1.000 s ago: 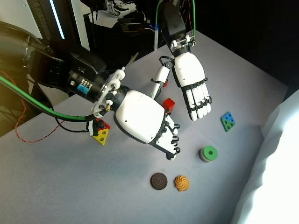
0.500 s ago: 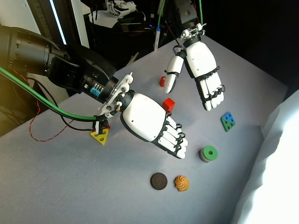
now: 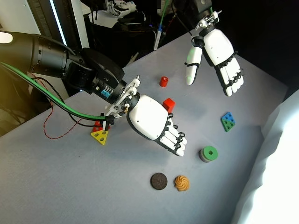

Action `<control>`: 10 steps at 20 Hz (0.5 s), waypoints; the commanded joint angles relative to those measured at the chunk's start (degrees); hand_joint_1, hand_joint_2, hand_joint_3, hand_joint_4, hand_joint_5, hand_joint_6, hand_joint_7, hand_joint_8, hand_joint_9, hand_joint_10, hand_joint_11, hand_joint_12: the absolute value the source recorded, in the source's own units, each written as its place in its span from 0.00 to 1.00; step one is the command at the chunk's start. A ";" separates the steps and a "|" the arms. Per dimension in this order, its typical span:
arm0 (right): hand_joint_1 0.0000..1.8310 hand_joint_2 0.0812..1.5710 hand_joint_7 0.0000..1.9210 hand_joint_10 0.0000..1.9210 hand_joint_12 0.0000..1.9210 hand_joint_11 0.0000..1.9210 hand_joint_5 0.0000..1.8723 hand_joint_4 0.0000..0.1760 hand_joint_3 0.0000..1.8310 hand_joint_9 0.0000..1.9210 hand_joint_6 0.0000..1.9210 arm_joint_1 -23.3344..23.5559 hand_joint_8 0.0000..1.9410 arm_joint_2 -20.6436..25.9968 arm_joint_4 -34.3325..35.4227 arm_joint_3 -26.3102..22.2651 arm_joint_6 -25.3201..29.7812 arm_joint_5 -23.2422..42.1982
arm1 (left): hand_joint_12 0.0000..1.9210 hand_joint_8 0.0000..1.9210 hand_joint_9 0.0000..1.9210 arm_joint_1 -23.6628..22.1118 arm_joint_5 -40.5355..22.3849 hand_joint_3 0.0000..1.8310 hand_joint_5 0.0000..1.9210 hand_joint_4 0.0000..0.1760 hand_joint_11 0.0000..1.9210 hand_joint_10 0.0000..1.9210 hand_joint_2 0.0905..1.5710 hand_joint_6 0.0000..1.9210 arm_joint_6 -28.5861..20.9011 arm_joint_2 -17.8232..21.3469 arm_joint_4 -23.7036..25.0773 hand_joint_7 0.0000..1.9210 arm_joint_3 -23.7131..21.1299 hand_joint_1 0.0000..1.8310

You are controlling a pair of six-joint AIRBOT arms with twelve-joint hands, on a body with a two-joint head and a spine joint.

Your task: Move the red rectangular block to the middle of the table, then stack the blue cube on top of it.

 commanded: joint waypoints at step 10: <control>0.56 0.50 0.04 0.00 0.00 0.00 0.48 0.31 0.00 0.00 0.02 -0.42 0.00 -0.54 -2.95 1.93 1.83 3.17 | 0.09 0.00 0.05 0.39 -3.53 0.00 0.10 0.00 0.00 0.00 0.62 0.00 2.56 3.50 1.83 0.08 -2.29 0.00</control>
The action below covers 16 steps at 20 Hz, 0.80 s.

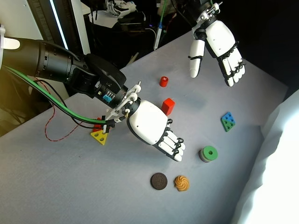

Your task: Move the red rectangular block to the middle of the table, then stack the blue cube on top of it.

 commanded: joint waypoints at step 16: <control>0.60 0.58 0.16 0.00 0.00 0.00 0.48 0.00 0.01 0.04 0.02 0.12 0.00 0.39 -2.82 0.23 0.12 1.76 | 0.15 0.00 0.08 -1.45 -4.55 0.00 0.12 0.00 0.00 0.00 0.64 0.00 1.26 0.88 1.24 0.10 -0.96 0.00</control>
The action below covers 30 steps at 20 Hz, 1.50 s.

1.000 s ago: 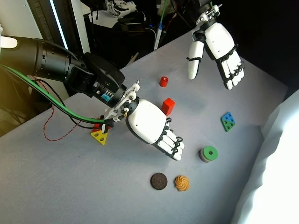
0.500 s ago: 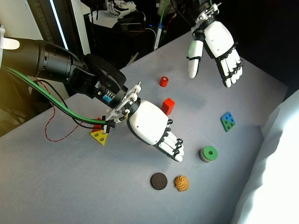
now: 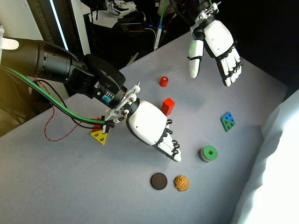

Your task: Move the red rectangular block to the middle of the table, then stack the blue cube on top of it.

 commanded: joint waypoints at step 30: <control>0.59 0.64 0.17 0.00 0.13 0.00 0.57 0.55 0.00 0.08 0.36 14.90 0.00 1.26 -8.34 3.79 1.63 -24.39 | 0.12 0.00 0.07 -2.19 -3.03 0.00 0.11 0.00 0.00 0.00 0.66 0.00 2.13 0.85 3.14 0.09 0.39 0.00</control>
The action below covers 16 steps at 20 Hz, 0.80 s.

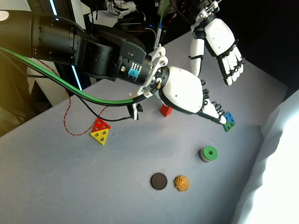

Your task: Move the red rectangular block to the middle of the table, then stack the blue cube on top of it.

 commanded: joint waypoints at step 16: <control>0.60 0.65 0.25 0.00 0.19 0.00 0.60 0.52 0.00 0.13 0.39 -2.03 0.01 -1.31 -1.07 0.18 0.37 -1.86 | 0.10 0.00 0.07 -0.62 -2.12 0.00 0.12 0.00 0.00 0.00 0.67 0.00 -0.03 0.80 4.31 0.10 0.74 0.00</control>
